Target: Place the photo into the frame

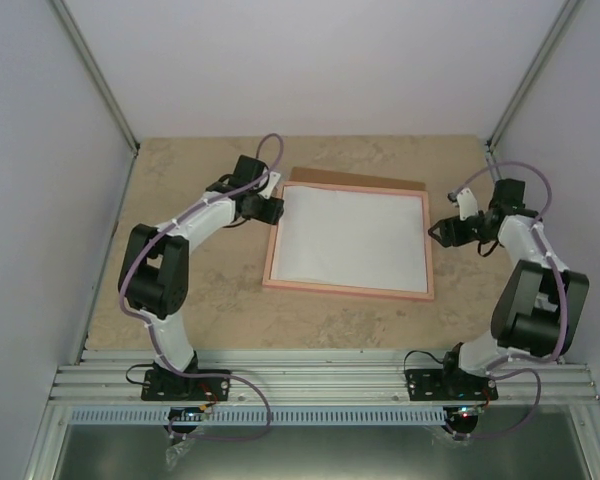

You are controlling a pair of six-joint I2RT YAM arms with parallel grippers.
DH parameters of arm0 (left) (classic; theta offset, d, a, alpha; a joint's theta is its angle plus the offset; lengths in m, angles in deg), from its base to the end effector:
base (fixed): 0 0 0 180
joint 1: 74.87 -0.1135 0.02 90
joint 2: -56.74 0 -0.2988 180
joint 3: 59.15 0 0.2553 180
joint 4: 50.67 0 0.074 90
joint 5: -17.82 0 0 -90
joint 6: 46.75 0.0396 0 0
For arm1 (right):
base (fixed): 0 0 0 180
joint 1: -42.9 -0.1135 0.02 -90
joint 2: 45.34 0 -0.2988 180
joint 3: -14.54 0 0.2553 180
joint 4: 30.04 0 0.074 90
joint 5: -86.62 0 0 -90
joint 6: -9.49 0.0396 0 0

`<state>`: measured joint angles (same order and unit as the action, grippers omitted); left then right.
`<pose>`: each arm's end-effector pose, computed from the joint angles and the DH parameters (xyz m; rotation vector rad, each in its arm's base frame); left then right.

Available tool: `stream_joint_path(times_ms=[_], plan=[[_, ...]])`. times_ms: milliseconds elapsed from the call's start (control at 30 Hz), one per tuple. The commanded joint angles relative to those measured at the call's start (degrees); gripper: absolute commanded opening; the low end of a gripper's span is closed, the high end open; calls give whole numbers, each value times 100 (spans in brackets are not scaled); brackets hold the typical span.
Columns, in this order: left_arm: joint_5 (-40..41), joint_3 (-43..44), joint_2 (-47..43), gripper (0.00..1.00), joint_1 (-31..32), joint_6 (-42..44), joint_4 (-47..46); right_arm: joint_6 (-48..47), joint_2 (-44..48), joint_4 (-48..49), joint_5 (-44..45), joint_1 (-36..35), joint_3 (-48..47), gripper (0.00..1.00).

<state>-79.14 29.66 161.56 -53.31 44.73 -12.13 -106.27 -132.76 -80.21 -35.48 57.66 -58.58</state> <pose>0.3773 -0.1542 0.2396 0.5551 2.4766 -0.2933 0.2957 -0.0562 0.2519 -0.4014 2.4701 0.4781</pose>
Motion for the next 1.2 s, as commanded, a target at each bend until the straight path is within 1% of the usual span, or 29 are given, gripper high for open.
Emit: stream_joint_path(times_ms=[0,167,233,433,500,600,667,733,1000,1067,1167], plan=[[38,210,285,61,-179,4,-186,440,-631,287,144,333,-109,66],[8,398,608,49,-193,-82,-145,801,-1346,467,-238,343,-266,62],[12,452,712,47,-188,-69,-131,862,-1544,482,-345,345,-341,62],[-58,586,1038,45,-185,-36,-76,1012,-1697,660,-322,351,-507,62],[-83,582,1090,47,-179,-21,-66,1052,-1716,674,-278,358,-629,62],[-56,557,1135,51,-184,-1,-42,1073,-1741,691,-194,360,-776,62],[65,499,1146,50,-183,42,-64,1081,-1754,714,-147,360,-836,62],[235,414,1131,46,-187,82,-82,1089,-1772,742,-111,360,-886,62],[579,5,827,18,-350,177,-95,1099,-1836,780,-70,366,-955,62],[599,-49,764,14,-443,220,-41,1099,-1859,797,-65,363,-953,62],[626,-142,668,12,-602,320,28,1114,-1913,849,-44,360,-976,61]])
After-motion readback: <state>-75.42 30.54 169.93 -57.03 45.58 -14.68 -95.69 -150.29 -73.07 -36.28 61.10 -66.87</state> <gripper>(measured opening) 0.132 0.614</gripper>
